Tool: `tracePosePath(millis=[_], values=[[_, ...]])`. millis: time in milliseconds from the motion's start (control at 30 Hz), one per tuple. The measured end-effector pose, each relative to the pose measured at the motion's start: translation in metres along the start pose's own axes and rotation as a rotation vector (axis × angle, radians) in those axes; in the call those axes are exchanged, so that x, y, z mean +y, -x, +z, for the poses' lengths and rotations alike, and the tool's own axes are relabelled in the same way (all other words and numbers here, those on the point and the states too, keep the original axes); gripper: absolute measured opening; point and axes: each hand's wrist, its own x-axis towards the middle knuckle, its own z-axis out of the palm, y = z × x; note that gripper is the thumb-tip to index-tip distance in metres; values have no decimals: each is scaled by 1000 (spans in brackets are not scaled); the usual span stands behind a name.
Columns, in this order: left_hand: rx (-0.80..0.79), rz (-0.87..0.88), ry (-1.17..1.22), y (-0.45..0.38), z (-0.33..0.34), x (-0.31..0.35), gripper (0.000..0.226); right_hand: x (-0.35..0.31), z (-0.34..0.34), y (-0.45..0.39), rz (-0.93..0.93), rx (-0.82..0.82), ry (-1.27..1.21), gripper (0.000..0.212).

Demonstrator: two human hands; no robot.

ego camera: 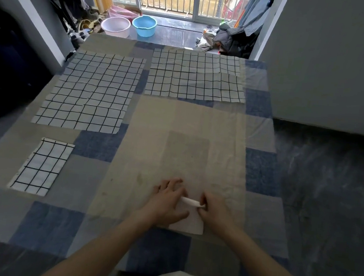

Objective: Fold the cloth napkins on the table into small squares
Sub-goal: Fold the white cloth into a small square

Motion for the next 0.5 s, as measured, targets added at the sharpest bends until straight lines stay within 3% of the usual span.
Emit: tracePosePath(millis=[100, 167, 300, 500], values=[[30, 31, 92, -5, -8, 10, 29, 5, -4, 9, 62, 83, -193, 22], [-30, -4, 309, -12, -12, 17, 10, 9, -10, 13, 131, 147, -347, 22], [-101, -55, 471, -35, -6, 24, 15, 24, -19, 20, 244, 244, -505, 27], [-109, -93, 586, -51, -6, 47, 29, 43, -26, 19, 313, 383, -486, 31]])
